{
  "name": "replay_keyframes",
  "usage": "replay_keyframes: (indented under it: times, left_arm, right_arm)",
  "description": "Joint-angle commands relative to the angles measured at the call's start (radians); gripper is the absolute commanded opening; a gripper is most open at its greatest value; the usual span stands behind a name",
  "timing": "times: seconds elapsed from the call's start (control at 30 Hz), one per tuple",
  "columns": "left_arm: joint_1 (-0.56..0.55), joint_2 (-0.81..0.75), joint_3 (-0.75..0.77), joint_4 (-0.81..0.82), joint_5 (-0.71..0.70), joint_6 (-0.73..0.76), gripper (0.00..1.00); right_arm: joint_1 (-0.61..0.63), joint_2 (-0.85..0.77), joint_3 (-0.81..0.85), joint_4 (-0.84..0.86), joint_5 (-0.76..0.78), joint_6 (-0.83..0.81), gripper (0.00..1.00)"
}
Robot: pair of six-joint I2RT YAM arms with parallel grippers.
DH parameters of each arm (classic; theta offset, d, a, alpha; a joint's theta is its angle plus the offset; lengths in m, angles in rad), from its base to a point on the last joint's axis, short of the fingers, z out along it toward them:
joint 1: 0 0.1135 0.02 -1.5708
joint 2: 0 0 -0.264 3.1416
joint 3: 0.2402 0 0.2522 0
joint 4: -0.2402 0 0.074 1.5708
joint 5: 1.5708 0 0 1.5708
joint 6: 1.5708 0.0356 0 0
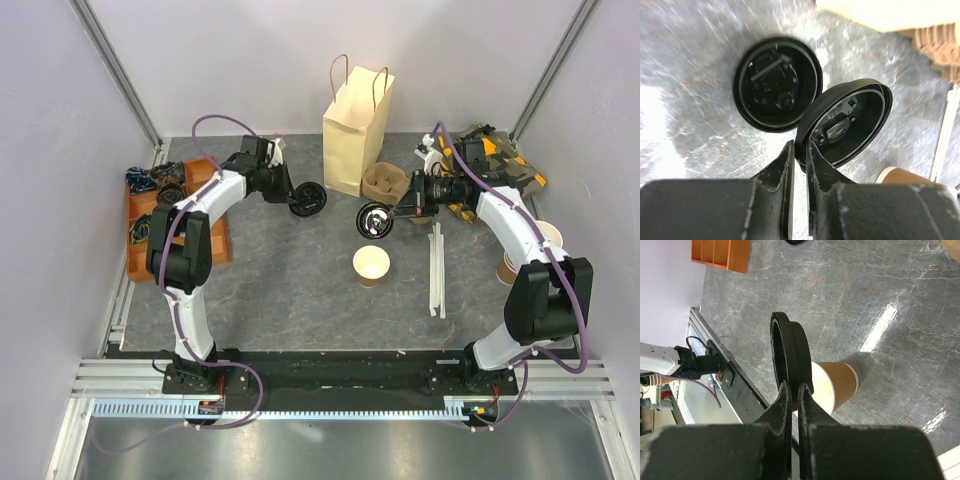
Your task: Pack the takeout coffee
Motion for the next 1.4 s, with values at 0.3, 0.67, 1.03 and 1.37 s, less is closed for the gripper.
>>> replay_keyframes:
  times: [0.3, 0.67, 1.03, 1.37]
  left_arm:
    - [0.026, 0.097, 0.115, -0.068, -0.007, 0.001, 0.03]
    - [0.040, 0.115, 0.144, -0.074, -0.023, -0.012, 0.09]
    - [0.046, 0.115, 0.152, -0.085, -0.035, -0.006, 0.10]
    - [0.053, 0.058, 0.152, -0.086, -0.009, 0.001, 0.70]
  right_arm:
    - [-0.008, -0.007, 0.047, -0.009, -0.011, -0.025, 0.00]
    - [-0.008, -0.003, 0.052, -0.014, -0.011, -0.029, 0.00]
    - [-0.011, -0.013, 0.045, -0.014, -0.009, -0.032, 0.00]
    - [-0.010, 0.007, 0.065, -0.023, -0.032, -0.033, 0.00]
